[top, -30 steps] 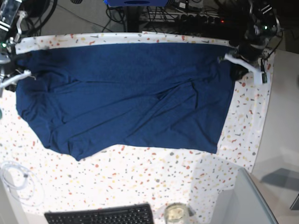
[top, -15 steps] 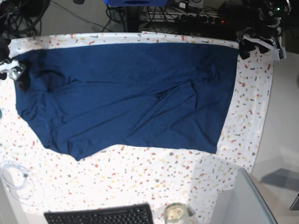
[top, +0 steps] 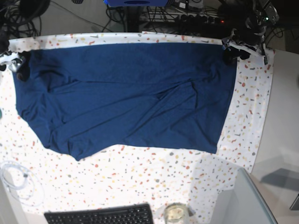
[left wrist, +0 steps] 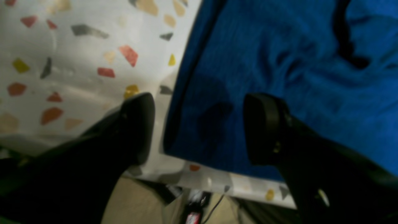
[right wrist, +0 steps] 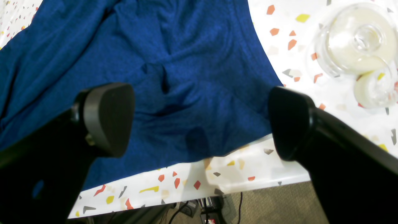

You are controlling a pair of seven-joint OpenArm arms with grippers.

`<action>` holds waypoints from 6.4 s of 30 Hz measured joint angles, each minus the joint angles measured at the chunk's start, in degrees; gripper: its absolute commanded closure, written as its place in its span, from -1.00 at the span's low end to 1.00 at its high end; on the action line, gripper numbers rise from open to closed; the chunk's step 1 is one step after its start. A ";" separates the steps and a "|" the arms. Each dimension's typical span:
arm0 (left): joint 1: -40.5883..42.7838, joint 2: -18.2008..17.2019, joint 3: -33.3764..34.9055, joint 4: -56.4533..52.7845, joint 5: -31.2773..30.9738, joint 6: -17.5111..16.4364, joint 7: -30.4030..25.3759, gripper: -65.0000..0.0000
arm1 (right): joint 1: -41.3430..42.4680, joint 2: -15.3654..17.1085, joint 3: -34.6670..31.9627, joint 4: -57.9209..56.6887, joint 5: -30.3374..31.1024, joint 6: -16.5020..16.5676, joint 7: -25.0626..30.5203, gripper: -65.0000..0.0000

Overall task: Layout the t-shirt on the table in an organized manner, then fold the t-shirt properly
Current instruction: 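Hold both hem corners and pull them apart to stretch the hem, then drag the held hem with both grippers away from the shirt body, then release the hem and move both grippers to the shirt's side edges, then grasp the shirt's side edges with both grippers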

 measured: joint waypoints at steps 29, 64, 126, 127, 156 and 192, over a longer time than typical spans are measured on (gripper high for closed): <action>-0.79 -1.01 -0.63 -1.44 0.48 0.04 1.44 1.00 | 7.15 5.42 2.78 -26.38 0.11 5.84 0.98 -0.50; 2.89 -0.87 -2.95 3.98 1.27 0.02 2.21 1.00 | 2.01 3.65 2.40 -16.48 0.02 6.21 -4.37 0.96; -0.81 -7.10 -8.90 8.96 1.70 2.62 2.64 -0.71 | 55.47 17.53 -67.01 -82.51 0.57 -10.97 39.26 -0.27; -0.81 -7.13 -8.90 8.96 1.70 2.62 2.62 -0.71 | 55.43 17.64 -67.01 -82.51 0.55 -11.06 39.15 -0.13; -42.18 -17.57 33.99 -40.09 1.36 18.62 -4.09 -0.71 | 44.46 20.28 -66.88 -54.36 0.72 -11.30 28.89 1.00; -30.18 -14.56 31.17 -21.11 1.29 23.06 2.78 1.00 | 44.44 21.18 -66.86 -53.94 0.59 -11.30 28.81 1.00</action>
